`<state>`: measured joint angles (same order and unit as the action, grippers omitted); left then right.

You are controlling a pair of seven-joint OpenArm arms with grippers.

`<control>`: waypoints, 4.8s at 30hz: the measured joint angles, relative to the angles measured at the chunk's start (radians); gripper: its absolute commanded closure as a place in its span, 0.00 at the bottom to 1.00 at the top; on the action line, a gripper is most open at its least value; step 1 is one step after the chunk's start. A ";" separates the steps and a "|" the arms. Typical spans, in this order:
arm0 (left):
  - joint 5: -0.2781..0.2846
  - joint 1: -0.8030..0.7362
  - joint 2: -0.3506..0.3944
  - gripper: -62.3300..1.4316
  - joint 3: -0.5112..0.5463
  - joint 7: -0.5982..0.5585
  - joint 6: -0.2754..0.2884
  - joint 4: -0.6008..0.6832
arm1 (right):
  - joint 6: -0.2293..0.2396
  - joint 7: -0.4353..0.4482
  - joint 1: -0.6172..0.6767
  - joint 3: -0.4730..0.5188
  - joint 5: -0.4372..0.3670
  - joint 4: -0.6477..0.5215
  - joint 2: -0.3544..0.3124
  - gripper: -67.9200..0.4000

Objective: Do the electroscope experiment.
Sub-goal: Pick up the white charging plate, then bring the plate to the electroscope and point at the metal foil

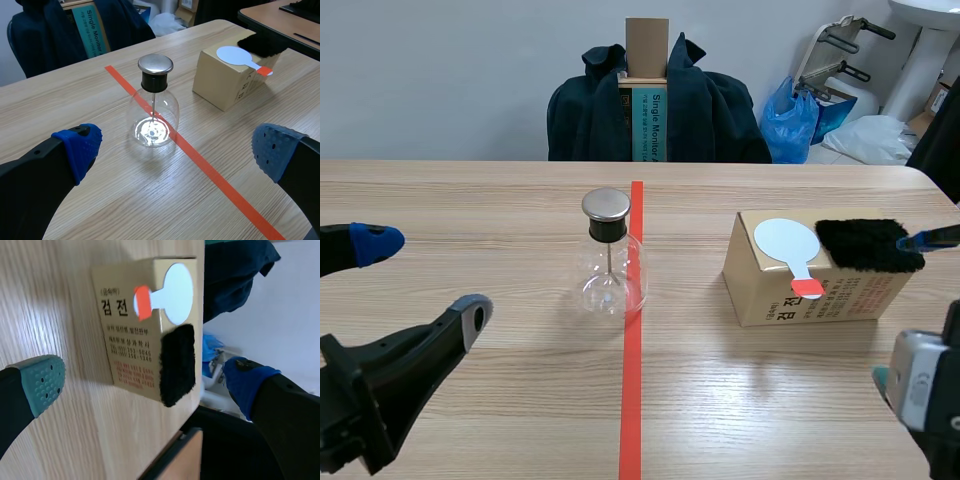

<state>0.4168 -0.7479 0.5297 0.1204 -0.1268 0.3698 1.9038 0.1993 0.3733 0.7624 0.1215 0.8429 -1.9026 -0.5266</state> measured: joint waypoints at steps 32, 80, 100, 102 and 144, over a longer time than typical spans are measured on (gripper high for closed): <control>0.000 0.000 0.000 0.00 0.000 0.001 0.000 0.000 | -0.535 -0.227 -0.502 -0.514 0.202 0.568 0.023 0.00; 0.000 0.000 0.000 0.00 0.000 0.003 0.000 0.000 | -0.742 -0.225 -0.501 -0.528 0.138 0.533 -0.052 0.98; -0.102 0.245 0.014 0.93 0.000 0.142 0.081 -0.219 | -0.925 -0.171 -0.426 0.050 -0.391 0.120 -0.396 0.98; -0.102 0.341 0.014 0.93 0.000 0.128 0.120 -0.336 | -0.925 -0.160 -0.431 0.105 -0.422 0.086 -0.395 0.98; -0.476 0.961 -0.258 0.93 -0.447 -0.406 0.138 -1.236 | -0.785 0.000 -0.604 0.153 -0.604 -0.025 -0.291 0.98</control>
<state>-0.0597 0.2134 0.2718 -0.3267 -0.5323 0.5083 0.6674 -0.5858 0.3729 0.1581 0.2741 0.2390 -1.9274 -0.8177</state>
